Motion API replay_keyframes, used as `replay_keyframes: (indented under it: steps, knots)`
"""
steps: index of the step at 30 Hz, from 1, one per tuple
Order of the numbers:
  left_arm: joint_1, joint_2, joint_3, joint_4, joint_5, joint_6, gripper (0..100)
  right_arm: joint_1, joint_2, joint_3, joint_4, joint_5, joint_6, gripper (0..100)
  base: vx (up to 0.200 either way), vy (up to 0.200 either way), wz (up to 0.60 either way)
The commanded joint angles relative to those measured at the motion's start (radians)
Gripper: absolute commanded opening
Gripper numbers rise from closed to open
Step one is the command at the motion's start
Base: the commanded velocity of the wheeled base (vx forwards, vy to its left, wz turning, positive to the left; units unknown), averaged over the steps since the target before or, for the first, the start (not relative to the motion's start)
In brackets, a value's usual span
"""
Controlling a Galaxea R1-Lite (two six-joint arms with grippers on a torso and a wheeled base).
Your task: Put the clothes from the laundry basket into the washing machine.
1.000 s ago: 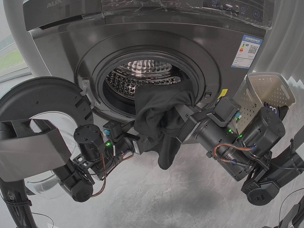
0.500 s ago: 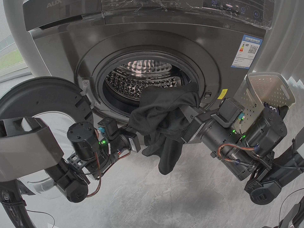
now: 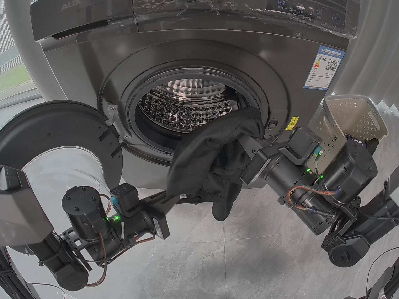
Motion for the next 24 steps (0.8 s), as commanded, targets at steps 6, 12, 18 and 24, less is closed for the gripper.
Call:
replay_keyframes:
  steps: [6, 12, 18, 24]
  knots:
    - [-0.004, 0.084, -0.006, -0.001, -0.015, -0.006, 100, 0.012, -0.022, 0.002, 0.003, 0.000, 0.000, 0, 0.000, 0.000, 0.00]
    - [0.010, 0.139, -0.044, -0.001, -0.015, -0.006, 100, 0.012, -0.026, 0.004, 0.002, 0.000, 0.000, 0, 0.000, 0.000, 0.00]
    - [0.014, 0.211, -0.130, -0.002, -0.009, -0.003, 100, 0.013, -0.026, 0.004, 0.002, 0.000, 0.000, 0, 0.000, 0.000, 0.00]
    - [0.037, 0.237, -0.247, 0.001, -0.004, -0.003, 100, 0.013, -0.026, 0.006, 0.002, 0.000, 0.000, 0, 0.000, 0.000, 0.00]
